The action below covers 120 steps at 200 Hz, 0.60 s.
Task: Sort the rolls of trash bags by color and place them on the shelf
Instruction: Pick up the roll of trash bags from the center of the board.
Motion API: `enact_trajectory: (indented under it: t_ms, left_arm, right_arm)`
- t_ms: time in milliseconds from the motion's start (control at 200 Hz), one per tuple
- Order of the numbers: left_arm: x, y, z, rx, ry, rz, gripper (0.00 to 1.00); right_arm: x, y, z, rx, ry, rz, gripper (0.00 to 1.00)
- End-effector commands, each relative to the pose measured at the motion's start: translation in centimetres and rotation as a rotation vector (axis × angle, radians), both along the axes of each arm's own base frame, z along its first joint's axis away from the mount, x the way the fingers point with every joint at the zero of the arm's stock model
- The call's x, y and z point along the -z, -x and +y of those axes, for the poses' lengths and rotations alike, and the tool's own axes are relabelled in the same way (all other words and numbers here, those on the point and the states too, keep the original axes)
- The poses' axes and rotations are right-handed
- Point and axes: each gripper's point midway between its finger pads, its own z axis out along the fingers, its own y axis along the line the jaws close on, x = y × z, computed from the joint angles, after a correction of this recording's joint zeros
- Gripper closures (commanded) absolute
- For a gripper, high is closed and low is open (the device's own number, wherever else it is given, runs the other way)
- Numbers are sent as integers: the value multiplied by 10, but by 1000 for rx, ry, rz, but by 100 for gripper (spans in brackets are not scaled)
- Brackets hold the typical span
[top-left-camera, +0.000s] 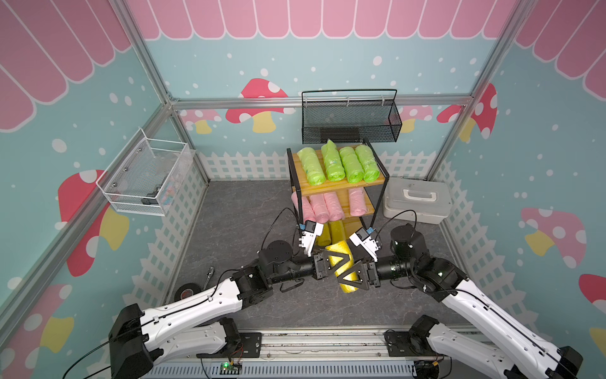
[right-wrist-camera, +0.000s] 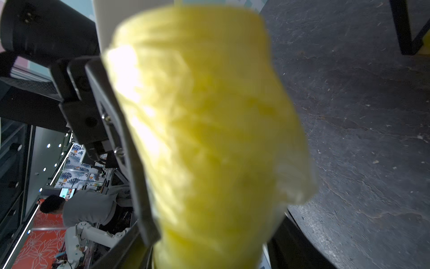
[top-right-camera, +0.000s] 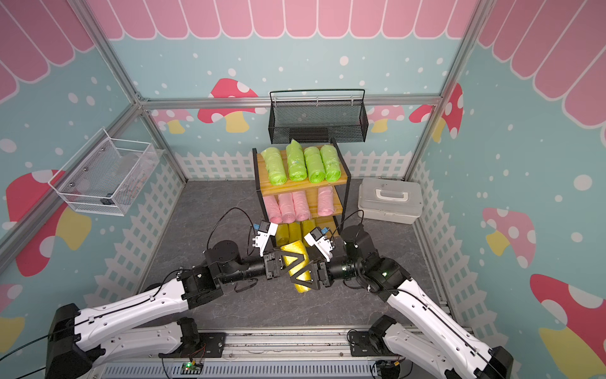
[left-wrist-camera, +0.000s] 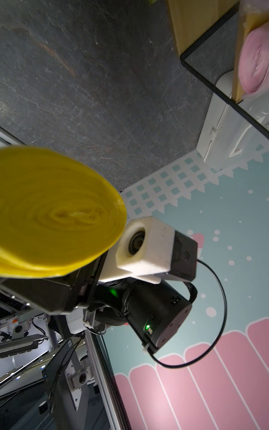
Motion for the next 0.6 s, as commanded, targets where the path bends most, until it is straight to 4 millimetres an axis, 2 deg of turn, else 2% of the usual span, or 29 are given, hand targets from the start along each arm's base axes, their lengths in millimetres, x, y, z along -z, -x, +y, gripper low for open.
enact_trajectory:
  t_ms: [0, 310, 595]
  left_arm:
    - [-3, -11, 9, -88, 49, 35, 100]
    - [14, -35, 30, -266, 240, 193, 100]
    - [12, -35, 37, -282, 308, 211, 100]
  right_arm:
    - [17, -5, -9, 86, 51, 18, 29]
    - [19, -22, -25, 300, 0, 18, 26]
    - [25, -31, -24, 366, -84, 51, 26]
